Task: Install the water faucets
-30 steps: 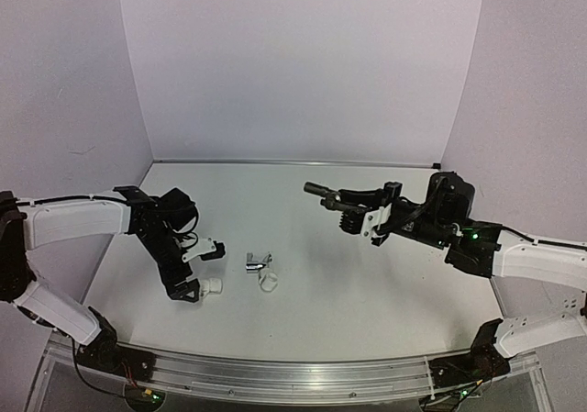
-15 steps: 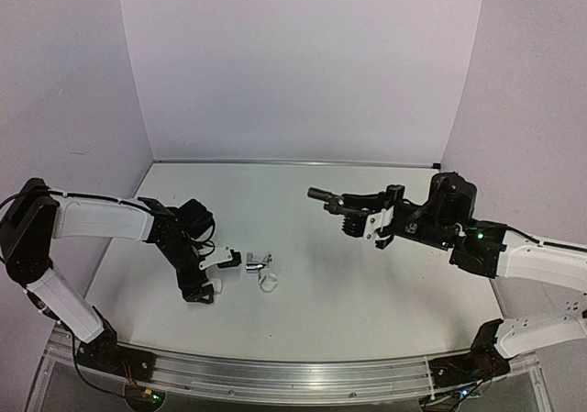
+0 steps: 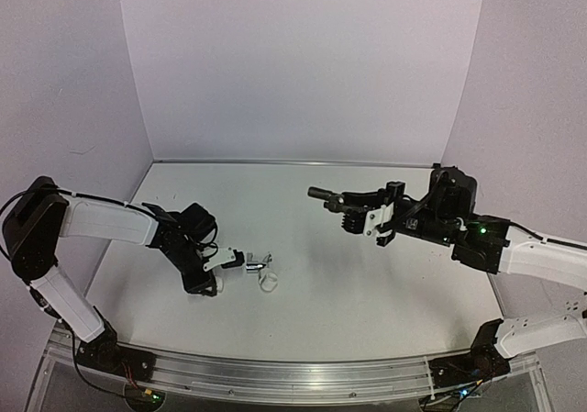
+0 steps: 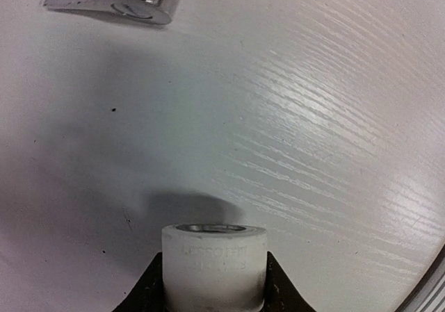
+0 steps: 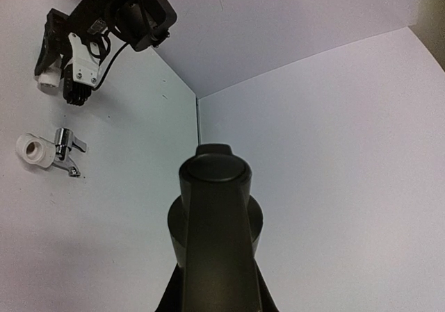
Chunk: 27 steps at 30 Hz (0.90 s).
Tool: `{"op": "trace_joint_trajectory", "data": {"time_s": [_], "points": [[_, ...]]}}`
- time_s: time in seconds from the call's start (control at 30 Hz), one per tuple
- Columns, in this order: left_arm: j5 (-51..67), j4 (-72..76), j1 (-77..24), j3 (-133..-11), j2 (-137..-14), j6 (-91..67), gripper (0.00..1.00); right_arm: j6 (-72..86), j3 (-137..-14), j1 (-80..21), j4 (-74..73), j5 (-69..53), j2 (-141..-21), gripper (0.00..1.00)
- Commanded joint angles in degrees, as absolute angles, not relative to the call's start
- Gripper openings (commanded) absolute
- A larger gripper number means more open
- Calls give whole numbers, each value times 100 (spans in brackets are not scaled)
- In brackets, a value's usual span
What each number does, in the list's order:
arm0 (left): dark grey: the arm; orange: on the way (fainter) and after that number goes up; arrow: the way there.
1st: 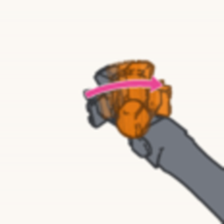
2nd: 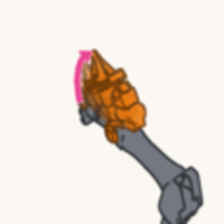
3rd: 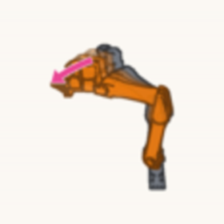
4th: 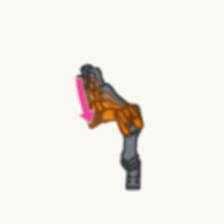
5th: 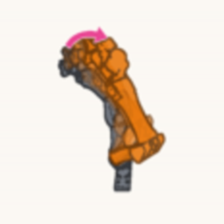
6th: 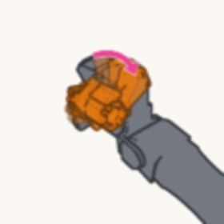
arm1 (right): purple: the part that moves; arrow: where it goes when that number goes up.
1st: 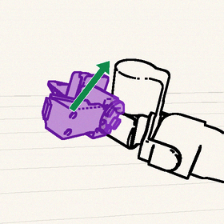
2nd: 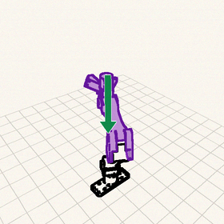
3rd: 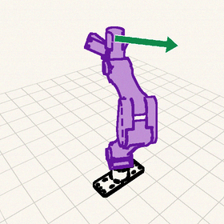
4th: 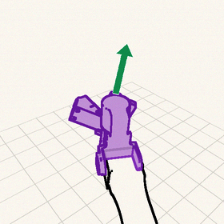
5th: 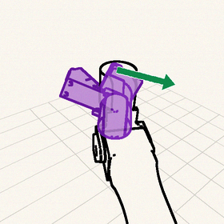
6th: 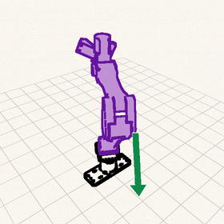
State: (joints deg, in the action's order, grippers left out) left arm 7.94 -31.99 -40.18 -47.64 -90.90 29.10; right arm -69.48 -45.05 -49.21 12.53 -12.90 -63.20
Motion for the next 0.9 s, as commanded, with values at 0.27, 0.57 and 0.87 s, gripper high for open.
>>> {"op": "trace_joint_trajectory", "data": {"time_s": [0.27,0.57,0.87], "points": [[1272,-3408,-4212,-7600,-8119,1826,8,-5750,-6202,-4934,863,-2196,-6571,0],[1489,-3284,-4735,-7772,-7334,2397,3,-5679,-6984,-4932,-867,-2898,-6499,0],[-414,-4173,-6627,-8105,-7037,3771,0,-5788,-7543,-4935,-2203,-4147,-6320,0]]}}
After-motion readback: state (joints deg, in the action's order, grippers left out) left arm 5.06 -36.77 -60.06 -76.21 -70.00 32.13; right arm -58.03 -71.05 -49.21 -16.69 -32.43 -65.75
